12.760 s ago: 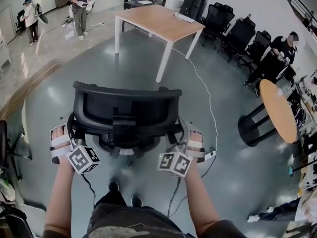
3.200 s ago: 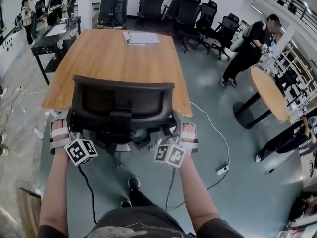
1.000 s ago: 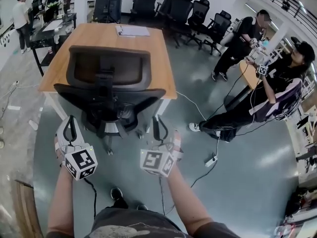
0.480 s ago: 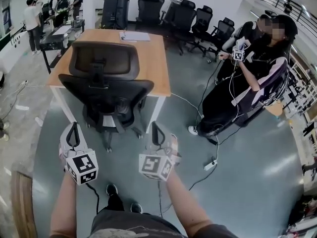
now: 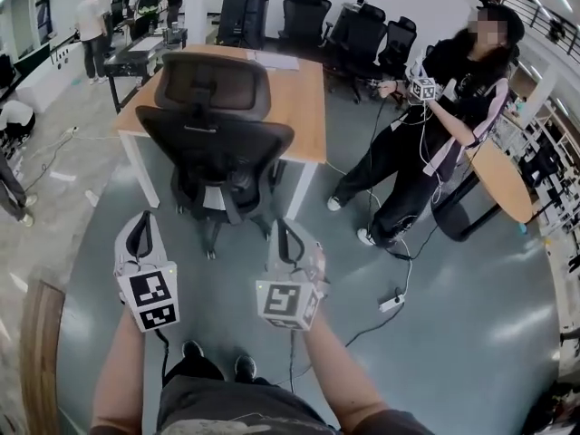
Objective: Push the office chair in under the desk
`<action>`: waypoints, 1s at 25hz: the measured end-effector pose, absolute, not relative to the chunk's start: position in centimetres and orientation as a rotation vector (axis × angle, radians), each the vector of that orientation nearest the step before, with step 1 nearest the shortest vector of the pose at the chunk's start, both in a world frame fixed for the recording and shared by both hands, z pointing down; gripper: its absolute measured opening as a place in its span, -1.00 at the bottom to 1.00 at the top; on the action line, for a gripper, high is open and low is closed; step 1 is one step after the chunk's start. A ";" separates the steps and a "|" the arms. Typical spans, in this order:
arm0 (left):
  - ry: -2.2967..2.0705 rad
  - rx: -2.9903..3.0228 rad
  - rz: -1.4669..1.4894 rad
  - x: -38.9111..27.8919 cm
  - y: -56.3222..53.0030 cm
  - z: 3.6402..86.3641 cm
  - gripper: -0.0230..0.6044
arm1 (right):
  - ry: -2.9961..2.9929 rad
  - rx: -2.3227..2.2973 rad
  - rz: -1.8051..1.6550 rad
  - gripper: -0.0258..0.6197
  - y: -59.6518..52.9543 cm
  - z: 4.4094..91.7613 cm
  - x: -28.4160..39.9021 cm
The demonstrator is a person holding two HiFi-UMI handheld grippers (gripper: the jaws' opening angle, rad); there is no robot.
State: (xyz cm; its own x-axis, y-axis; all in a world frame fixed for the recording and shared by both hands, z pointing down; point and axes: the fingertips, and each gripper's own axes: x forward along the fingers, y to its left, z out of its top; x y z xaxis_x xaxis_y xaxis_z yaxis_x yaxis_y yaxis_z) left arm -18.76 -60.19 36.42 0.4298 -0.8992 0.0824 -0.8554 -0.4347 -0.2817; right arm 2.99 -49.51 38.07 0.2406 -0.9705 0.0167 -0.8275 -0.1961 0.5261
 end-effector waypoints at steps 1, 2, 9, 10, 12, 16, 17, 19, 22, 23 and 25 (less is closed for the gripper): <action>1.551 -2.487 -0.319 -19.1 -60.0 36.3 -0.87 | -1.657 2.084 -0.450 -0.95 -49.4 38.1 2.6; 1.555 -2.492 -0.311 -19.4 -59.8 36.3 -0.87 | -1.668 2.074 -0.452 -0.95 -49.3 38.2 2.2; 1.533 -2.592 -0.257 -21.3 -58.5 35.8 -0.87 | -1.698 2.070 -0.435 -0.95 -48.1 36.7 -0.6; 1.522 -2.604 -0.257 -21.6 -58.2 35.9 -0.87 | -1.700 2.080 -0.422 -0.95 -47.8 36.6 -1.1; 1.499 -2.639 -0.264 -22.4 -57.5 36.3 -0.87 | -1.700 2.094 -0.389 -0.95 -47.2 36.9 -2.2; 1.481 -2.716 -0.279 -24.7 -56.0 37.5 -0.87 | -1.716 2.088 -0.340 -0.95 -45.7 37.9 -5.3; 1.483 -2.726 -0.281 -25.4 -55.7 37.8 -0.87 | -1.714 2.083 -0.342 -0.95 -45.3 38.0 -6.1; 1.484 -2.745 -0.279 -26.9 -54.7 38.2 -0.87 | -1.711 2.081 -0.336 -0.95 -44.3 38.3 -7.6; 1.468 -2.762 -0.277 -28.5 -53.4 38.5 -0.87 | -1.716 2.076 -0.309 -0.95 -43.3 38.9 -9.5; 1.460 -2.767 -0.276 -28.9 -53.0 38.6 -0.87 | -1.715 2.072 -0.304 -0.95 -42.9 39.0 -10.1; 1.445 -2.776 -0.277 -29.9 -52.1 38.6 -0.87 | -1.717 2.068 -0.297 -0.95 -42.2 39.2 -11.3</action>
